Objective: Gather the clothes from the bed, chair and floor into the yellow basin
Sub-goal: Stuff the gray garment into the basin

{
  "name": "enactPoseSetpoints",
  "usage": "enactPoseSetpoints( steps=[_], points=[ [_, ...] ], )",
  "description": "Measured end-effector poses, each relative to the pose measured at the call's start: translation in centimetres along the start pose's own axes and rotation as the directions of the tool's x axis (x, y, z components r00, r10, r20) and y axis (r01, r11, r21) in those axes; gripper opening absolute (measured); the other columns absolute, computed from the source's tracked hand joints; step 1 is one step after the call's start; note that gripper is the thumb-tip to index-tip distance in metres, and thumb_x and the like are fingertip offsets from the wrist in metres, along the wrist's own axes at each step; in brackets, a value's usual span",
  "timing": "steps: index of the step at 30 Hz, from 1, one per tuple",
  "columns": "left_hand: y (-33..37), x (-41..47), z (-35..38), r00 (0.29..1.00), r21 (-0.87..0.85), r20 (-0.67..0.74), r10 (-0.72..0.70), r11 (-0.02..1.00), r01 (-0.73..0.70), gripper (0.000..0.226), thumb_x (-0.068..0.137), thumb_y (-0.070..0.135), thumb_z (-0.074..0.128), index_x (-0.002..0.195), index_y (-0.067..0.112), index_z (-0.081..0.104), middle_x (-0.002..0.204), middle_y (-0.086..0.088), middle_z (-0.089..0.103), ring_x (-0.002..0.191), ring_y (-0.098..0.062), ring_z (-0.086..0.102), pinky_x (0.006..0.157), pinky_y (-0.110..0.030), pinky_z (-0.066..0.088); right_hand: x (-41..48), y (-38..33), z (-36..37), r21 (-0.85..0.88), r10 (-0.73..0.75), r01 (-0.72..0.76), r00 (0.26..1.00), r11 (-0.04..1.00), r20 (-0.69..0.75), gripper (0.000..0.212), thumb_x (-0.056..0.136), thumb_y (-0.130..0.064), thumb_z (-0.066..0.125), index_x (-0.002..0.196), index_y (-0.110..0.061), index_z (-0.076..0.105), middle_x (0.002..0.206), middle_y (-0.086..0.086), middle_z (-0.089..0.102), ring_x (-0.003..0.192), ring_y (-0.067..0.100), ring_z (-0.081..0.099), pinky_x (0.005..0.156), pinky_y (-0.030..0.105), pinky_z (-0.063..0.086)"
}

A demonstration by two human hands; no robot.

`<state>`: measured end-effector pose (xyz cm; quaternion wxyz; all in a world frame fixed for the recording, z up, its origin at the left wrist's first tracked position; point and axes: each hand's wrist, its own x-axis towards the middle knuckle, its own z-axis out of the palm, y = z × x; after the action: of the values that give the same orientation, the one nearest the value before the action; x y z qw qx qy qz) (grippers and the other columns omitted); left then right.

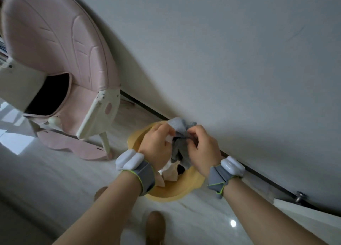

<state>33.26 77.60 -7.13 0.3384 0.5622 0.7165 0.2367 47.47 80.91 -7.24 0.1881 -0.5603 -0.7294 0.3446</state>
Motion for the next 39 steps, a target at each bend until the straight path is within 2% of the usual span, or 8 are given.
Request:
enactPoseSetpoints(
  steps=[4,9,12,18,24,28,31,39],
  points=[
    [-0.8,-0.6,0.5,0.999,0.066,0.002,-0.045,0.997,0.045,0.025,0.079,0.01,0.045,0.1,0.014,0.057,0.099,-0.01,0.063,0.09,-0.027,0.058,0.079,-0.036,0.048,-1.2,1.2,0.9,-0.021,0.002,-0.002,1.0,1.0,0.01,0.009,0.087,-0.007,0.052,0.09,-0.01,0.06,0.087,0.013,0.068,0.079,0.03,0.062,0.064,0.031,0.048],
    [-0.7,-3.8,-2.0,0.986,-0.004,-0.155,-0.064,0.998,0.064,0.028,0.076,-0.003,0.049,0.096,0.014,0.059,0.094,-0.002,0.058,0.089,-0.023,0.057,0.075,-0.03,0.047,-1.7,-1.5,1.5,0.04,-0.092,0.091,0.995,0.995,0.035,0.014,0.084,-0.003,0.053,0.091,-0.012,0.061,0.09,0.005,0.066,0.083,0.019,0.059,0.07,0.013,0.036],
    [-0.7,-6.1,-4.2,0.977,-0.041,-0.198,-0.075,0.997,0.069,0.023,0.079,0.001,0.053,0.098,0.013,0.058,0.1,-0.007,0.06,0.09,-0.023,0.058,0.08,-0.039,0.052,-2.1,-4.8,2.3,0.094,-0.168,0.162,0.984,0.982,0.063,0.017,0.084,-0.004,0.053,0.092,-0.016,0.061,0.088,-0.002,0.062,0.083,0.012,0.057,0.072,0.007,0.039],
    [-2.2,-12.4,-9.2,0.923,-0.137,-0.351,-0.158,0.984,0.117,0.023,0.078,0.0,0.052,0.092,0.017,0.06,0.092,-0.003,0.062,0.085,-0.02,0.059,0.079,-0.041,0.054,-4.7,-11.9,5.4,0.221,-0.31,0.275,0.94,0.936,0.143,0.025,0.084,-0.006,0.057,0.107,-0.018,0.055,0.093,0.001,0.066,0.089,0.01,0.06,0.078,0.026,0.051],
    [-7.0,-22.9,-14.6,0.803,-0.153,-0.535,-0.263,0.965,0.214,0.027,0.077,-0.001,0.052,0.091,0.02,0.059,0.088,0.007,0.059,0.081,-0.01,0.057,0.073,-0.019,0.05,-11.4,-20.6,11.2,0.276,-0.486,0.414,0.824,0.867,0.29,0.027,0.084,-0.007,0.058,0.108,-0.02,0.054,0.095,-0.001,0.065,0.086,0.007,0.057,0.074,0.012,0.045],
    [-9.4,-31.3,-15.6,0.729,-0.202,-0.588,-0.352,0.936,0.289,0.027,0.078,-0.001,0.052,0.089,0.023,0.058,0.083,0.02,0.052,0.08,-0.006,0.056,0.069,-0.008,0.045,-17.1,-23.8,15.1,0.33,-0.577,0.481,0.743,0.813,0.338,0.029,0.081,-0.003,0.058,0.107,-0.017,0.055,0.093,0.001,0.066,0.086,0.009,0.059,0.08,0.024,0.051],
    [-12.6,-43.0,-15.5,0.584,-0.279,-0.699,-0.414,0.909,0.311,0.03,0.075,-0.002,0.052,0.086,0.025,0.057,0.084,0.015,0.054,0.078,-0.006,0.057,0.067,-0.01,0.045,-26.8,-26.9,19.2,0.377,-0.654,0.534,0.637,0.756,0.409,0.031,0.078,0.001,0.058,0.103,-0.017,0.055,0.088,0.0,0.066,0.084,0.01,0.06,0.079,0.031,0.052],
    [-17.1,-61.0,-12.5,0.334,-0.427,-0.773,-0.54,0.831,0.356,0.026,0.073,-0.003,0.053,0.086,0.019,0.059,0.087,-0.001,0.063,0.075,-0.009,0.059,0.066,-0.014,0.045,-43.6,-29.1,26.2,0.498,-0.74,0.553,0.424,0.668,0.522,0.031,0.079,0.001,0.057,0.102,-0.019,0.054,0.091,-0.001,0.067,0.087,0.008,0.062,0.079,0.034,0.052]
  ],
)
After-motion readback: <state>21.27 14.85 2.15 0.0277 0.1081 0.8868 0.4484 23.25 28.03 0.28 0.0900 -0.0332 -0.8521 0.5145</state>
